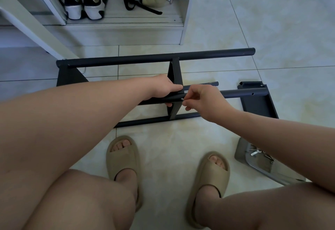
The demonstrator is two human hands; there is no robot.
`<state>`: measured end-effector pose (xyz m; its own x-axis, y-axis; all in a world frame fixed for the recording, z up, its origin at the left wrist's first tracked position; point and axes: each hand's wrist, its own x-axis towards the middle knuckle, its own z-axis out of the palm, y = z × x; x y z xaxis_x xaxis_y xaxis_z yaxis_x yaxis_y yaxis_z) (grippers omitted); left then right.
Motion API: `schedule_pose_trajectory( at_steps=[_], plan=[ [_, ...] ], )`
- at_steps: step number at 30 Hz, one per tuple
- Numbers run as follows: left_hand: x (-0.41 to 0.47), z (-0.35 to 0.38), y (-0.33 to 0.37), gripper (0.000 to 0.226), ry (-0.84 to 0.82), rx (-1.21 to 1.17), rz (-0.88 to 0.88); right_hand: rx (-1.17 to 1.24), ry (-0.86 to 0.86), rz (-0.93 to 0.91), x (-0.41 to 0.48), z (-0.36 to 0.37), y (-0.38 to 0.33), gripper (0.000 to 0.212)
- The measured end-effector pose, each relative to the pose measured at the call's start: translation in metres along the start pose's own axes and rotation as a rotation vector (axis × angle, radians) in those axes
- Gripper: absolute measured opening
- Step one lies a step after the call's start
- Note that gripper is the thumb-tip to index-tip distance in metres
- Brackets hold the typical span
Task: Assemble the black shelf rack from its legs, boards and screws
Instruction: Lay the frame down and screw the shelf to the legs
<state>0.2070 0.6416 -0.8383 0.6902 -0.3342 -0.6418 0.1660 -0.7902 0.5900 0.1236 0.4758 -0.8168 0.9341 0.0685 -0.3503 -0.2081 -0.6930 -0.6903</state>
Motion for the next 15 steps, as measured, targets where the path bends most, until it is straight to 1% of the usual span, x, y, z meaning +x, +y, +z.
schedule_pose_trajectory(
  at_steps=[4,9,15],
  plan=[
    [-0.0013,0.0017,-0.0014,0.046,-0.001,-0.035,0.003,-0.025,0.003,-0.013,0.0025,0.0067,-0.0013,0.019],
    [-0.0022,0.0016,-0.0005,0.046,-0.008,-0.025,0.007,-0.043,0.012,-0.035,0.0047,0.0101,-0.0026,0.020],
    [-0.0030,0.0017,-0.0007,0.046,0.004,-0.019,0.016,-0.064,0.013,-0.040,0.0077,0.0116,0.0001,0.015]
  ],
)
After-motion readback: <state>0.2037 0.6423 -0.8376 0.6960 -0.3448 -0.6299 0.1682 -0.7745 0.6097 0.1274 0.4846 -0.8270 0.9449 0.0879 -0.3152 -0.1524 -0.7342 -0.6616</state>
